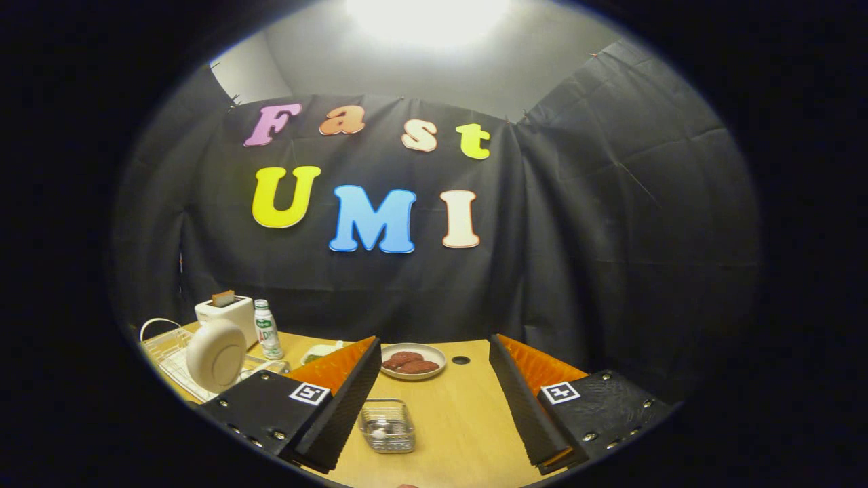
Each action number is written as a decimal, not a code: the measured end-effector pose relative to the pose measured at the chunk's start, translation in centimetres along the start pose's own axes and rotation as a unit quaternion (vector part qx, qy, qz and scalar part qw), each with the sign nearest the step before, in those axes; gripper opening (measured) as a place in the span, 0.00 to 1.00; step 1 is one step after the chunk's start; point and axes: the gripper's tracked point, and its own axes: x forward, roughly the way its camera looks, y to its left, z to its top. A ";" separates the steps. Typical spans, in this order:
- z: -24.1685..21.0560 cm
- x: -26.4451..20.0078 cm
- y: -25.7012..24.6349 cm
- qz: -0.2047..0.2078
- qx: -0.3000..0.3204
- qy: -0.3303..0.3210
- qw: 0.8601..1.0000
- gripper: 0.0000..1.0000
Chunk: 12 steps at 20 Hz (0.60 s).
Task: Take the plate from the dish rack, then take the spoon from the basket and place it into the plate.
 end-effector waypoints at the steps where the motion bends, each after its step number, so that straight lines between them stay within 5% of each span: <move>1: 0.7 -0.3 2.2 0.012 0.004 0.000 1.000 0.98; 12: 2.5 -1.3 20.5 0.095 0.035 0.033 0.994 0.98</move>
